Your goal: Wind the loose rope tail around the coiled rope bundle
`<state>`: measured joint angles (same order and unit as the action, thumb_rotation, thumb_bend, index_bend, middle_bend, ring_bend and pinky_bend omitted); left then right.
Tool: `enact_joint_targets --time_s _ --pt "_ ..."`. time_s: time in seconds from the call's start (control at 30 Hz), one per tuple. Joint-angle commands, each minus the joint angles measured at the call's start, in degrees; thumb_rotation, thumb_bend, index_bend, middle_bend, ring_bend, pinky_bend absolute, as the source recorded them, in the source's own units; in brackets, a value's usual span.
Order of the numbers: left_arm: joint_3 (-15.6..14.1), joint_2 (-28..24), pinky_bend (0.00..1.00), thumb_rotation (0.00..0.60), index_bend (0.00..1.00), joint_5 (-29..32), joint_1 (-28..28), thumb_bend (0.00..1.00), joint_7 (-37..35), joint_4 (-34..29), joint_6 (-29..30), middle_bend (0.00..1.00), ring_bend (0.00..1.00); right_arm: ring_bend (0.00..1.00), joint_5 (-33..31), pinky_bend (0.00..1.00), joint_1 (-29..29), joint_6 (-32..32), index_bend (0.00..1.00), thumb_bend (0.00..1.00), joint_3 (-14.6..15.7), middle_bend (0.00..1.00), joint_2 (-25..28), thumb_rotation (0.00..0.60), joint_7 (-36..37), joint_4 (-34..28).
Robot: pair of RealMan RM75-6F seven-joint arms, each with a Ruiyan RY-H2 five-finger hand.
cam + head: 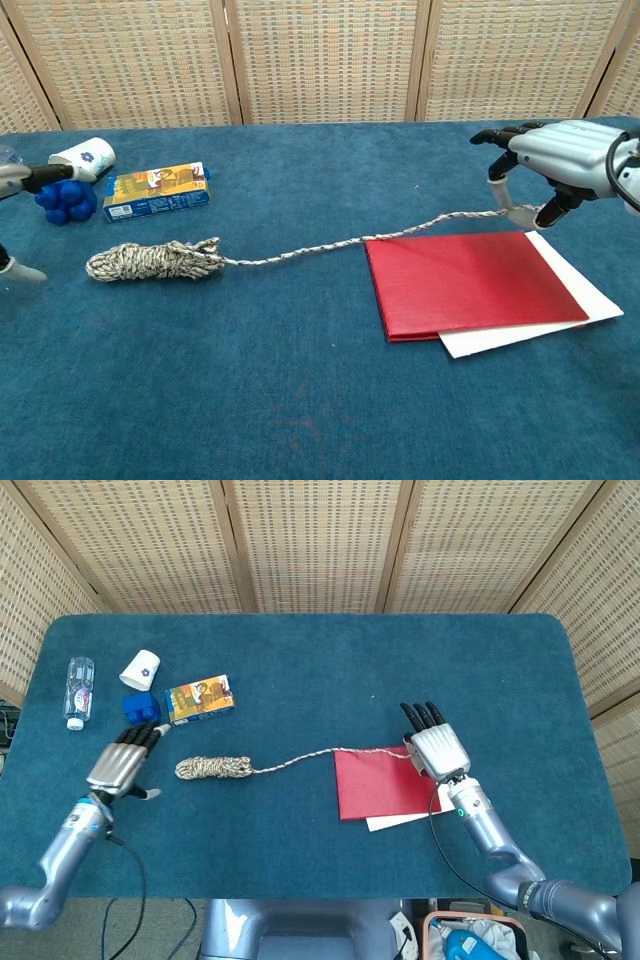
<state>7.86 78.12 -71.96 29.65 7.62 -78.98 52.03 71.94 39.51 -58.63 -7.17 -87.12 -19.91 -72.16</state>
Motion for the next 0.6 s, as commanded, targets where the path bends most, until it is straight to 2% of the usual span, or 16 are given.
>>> enact_joint_targets --time_s 0.03,0.17,0.6 --pt "1.2 3.9 0.18 0.600 0.15 1.9 2.9 0.14 2.2 2.5 -1.9 0.09 0.04 0.00 0.5 0.00 -0.7 -0.9 0.69 0.47 0.2 0.00 0.7 0.600 -0.3 -1.2" --pt "1.7 6.7 0.25 0.600 0.22 3.9 4.7 0.15 4.6 4.3 -2.7 0.16 0.11 0.00 1.1 0.00 -1.4 -1.6 0.69 0.47 0.4 0.00 1.8 0.600 -0.4 -2.7" --pt "1.1 10.9 0.31 0.600 0.31 7.2 7.7 0.17 5.1 9.0 -6.0 0.22 0.17 0.00 1.3 0.00 -2.4 -1.7 0.69 0.49 0.3 0.00 3.0 0.600 -0.5 -4.2"
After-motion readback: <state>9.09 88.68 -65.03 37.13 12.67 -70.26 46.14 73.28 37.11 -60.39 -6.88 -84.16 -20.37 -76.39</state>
